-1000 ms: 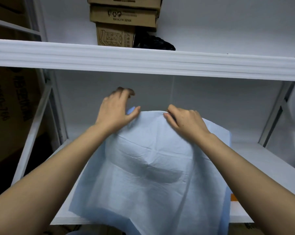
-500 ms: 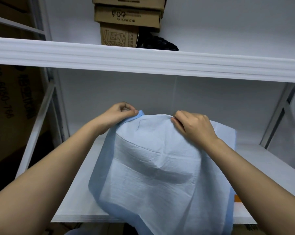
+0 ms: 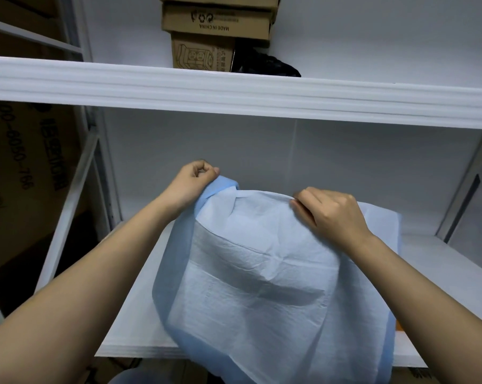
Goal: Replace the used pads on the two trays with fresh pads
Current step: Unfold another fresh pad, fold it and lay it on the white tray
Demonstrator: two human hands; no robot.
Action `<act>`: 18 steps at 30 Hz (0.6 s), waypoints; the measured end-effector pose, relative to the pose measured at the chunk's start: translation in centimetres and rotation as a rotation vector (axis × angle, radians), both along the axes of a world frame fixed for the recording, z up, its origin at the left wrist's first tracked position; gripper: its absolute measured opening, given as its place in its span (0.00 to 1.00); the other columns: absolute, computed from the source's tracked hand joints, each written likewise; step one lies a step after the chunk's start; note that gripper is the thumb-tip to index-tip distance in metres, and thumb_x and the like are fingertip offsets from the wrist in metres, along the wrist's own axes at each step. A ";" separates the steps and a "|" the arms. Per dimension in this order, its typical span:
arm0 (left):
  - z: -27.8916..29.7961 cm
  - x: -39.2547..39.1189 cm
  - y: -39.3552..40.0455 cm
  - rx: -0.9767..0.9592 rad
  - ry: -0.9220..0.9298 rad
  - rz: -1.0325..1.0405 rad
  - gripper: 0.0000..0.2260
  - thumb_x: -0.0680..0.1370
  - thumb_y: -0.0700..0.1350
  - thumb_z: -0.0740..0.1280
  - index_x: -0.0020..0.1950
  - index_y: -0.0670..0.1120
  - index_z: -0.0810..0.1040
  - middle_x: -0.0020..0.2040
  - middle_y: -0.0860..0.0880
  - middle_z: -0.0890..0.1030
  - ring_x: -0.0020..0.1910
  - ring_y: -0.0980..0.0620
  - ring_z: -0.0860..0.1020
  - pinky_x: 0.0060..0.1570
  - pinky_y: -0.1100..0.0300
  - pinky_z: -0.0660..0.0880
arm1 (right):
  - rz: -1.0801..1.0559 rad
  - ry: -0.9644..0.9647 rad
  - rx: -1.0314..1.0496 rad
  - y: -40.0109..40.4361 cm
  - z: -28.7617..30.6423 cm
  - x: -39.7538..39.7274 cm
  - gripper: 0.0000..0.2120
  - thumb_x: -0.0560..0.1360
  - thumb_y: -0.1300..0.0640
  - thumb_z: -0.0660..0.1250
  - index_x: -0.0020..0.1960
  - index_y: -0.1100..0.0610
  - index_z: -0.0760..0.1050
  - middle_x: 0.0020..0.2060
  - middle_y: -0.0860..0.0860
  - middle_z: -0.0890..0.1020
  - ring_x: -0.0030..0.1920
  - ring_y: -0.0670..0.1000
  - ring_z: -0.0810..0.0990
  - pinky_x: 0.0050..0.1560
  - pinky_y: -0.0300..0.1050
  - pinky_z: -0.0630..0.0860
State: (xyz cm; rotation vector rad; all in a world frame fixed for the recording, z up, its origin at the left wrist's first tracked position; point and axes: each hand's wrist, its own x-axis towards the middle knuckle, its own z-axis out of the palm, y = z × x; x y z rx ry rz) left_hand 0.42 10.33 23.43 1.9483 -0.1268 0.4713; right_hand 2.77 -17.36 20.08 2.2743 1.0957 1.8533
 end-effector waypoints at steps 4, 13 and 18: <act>-0.3 0.4 0.9 -0.093 0.063 0.071 0.10 0.81 0.46 0.60 0.40 0.45 0.70 0.34 0.50 0.72 0.32 0.54 0.68 0.32 0.64 0.66 | 0.006 -0.013 -0.009 -0.2 -0.1 0.1 0.17 0.80 0.54 0.60 0.35 0.58 0.73 0.27 0.51 0.72 0.25 0.53 0.70 0.22 0.43 0.64; 1.3 0.8 0.5 -0.018 0.386 -0.052 0.18 0.73 0.60 0.67 0.56 0.49 0.76 0.49 0.48 0.82 0.47 0.50 0.80 0.51 0.55 0.76 | 0.027 -0.009 -0.036 0.1 -0.1 0.2 0.16 0.79 0.54 0.61 0.34 0.58 0.73 0.27 0.51 0.71 0.25 0.53 0.70 0.22 0.44 0.63; 2.1 0.9 -0.7 0.073 0.414 -0.142 0.07 0.76 0.49 0.68 0.54 0.50 0.79 0.45 0.52 0.81 0.44 0.55 0.77 0.42 0.63 0.74 | 0.050 0.000 -0.055 0.2 0.1 -0.1 0.16 0.79 0.55 0.62 0.34 0.58 0.74 0.27 0.51 0.71 0.25 0.53 0.70 0.24 0.43 0.63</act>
